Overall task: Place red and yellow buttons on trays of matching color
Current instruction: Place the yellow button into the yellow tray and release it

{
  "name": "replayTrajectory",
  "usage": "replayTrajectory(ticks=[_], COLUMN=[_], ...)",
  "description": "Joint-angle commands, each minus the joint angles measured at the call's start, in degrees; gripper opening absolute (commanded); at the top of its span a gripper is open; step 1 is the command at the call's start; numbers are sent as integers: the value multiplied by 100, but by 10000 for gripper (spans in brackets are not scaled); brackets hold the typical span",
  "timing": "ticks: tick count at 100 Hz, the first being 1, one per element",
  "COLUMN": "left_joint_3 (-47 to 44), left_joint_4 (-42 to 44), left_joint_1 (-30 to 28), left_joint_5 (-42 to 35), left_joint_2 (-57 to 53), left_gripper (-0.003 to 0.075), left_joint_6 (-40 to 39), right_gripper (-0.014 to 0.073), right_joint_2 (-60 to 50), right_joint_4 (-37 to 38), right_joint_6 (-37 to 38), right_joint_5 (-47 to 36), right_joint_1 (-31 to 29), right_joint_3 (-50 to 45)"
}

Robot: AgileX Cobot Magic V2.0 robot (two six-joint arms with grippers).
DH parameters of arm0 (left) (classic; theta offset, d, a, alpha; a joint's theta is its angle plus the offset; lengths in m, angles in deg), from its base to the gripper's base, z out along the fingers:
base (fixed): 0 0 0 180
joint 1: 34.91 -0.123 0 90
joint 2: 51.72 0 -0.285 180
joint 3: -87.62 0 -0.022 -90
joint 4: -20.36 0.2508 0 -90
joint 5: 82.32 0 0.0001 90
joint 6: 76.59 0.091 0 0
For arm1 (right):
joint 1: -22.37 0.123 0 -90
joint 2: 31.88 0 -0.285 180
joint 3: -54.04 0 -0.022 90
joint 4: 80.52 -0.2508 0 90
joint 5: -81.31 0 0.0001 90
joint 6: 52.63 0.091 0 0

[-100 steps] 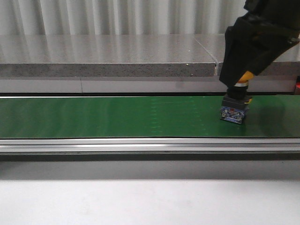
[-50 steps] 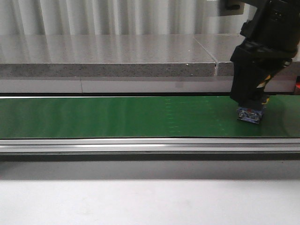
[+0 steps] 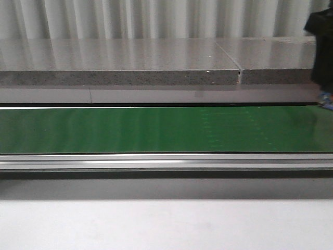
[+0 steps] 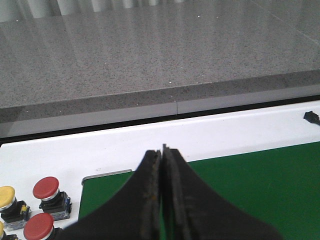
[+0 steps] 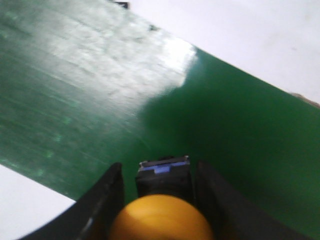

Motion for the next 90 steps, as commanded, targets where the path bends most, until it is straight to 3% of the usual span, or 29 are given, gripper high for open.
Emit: replayTrajectory(ticks=[1, 31, 46, 63, 90], left_joint_3=[162, 162, 162, 162, 162], left_joint_4=[-57, -57, -57, -57, -57], left_joint_1=[45, 45, 45, 45, 45], left_joint_5=[-420, -420, -420, -420, -420], left_joint_2=[15, 15, 15, 15, 15], left_gripper=[-20, -20, -20, -20, -20], left_joint_6=[-9, -9, -9, -9, -9], right_gripper=[132, 132, 132, 132, 132], right_joint_2=[-440, -552, -552, -435, 249], right_joint_4=[134, 152, 152, 152, 152], right_joint_6=[192, 538, 1138, 1240, 1240], right_joint_5=[-95, -399, -826, -1044, -1202], right_joint_1=[-484, -2943, -3991, -4436, -4483], right_joint_3=[208, 208, 191, 191, 191])
